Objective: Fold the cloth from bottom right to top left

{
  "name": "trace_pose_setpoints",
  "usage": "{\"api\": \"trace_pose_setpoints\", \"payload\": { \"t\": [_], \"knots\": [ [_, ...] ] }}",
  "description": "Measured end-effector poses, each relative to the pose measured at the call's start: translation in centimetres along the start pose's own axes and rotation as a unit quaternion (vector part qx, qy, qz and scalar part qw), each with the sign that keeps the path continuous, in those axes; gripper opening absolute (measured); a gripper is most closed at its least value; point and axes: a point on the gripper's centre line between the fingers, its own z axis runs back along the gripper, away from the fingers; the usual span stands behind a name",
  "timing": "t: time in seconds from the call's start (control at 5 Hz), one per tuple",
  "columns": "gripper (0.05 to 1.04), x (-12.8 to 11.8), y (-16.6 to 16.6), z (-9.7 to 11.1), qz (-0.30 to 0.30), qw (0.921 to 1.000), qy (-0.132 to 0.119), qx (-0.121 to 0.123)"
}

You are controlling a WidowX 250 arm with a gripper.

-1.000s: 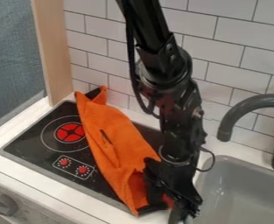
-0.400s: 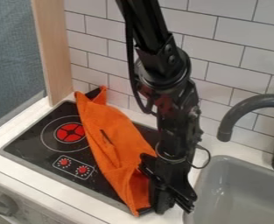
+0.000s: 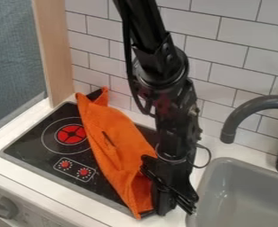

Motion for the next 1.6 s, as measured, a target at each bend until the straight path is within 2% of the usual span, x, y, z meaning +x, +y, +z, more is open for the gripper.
{"api": "trace_pose_setpoints", "payload": {
  "t": [0.2, 0.4, 0.6, 0.8, 1.0, 1.2, 1.4, 1.6],
  "knots": [
    [0.051, -0.2, -0.4, 0.7, -0.006, 0.9998, 0.003, -0.017],
    [0.051, 0.3, -0.5, 2.5, -0.013, 0.9992, -0.020, -0.031],
    [0.051, 0.1, 0.3, 3.9, -0.004, 0.9988, -0.026, -0.042],
    [0.051, -0.3, 1.7, 5.5, 0.012, 0.9982, -0.036, -0.047],
    [0.051, -0.4, 4.4, 6.7, 0.052, 0.9959, -0.052, -0.052],
    [0.051, -0.4, 6.8, 7.6, 0.081, 0.9933, -0.065, -0.051],
    [0.051, -0.1, 9.9, 8.9, 0.114, 0.9889, -0.087, -0.038],
    [0.051, 1.3, 11.3, 8.9, 0.110, 0.9894, -0.089, -0.031]
  ]
}}
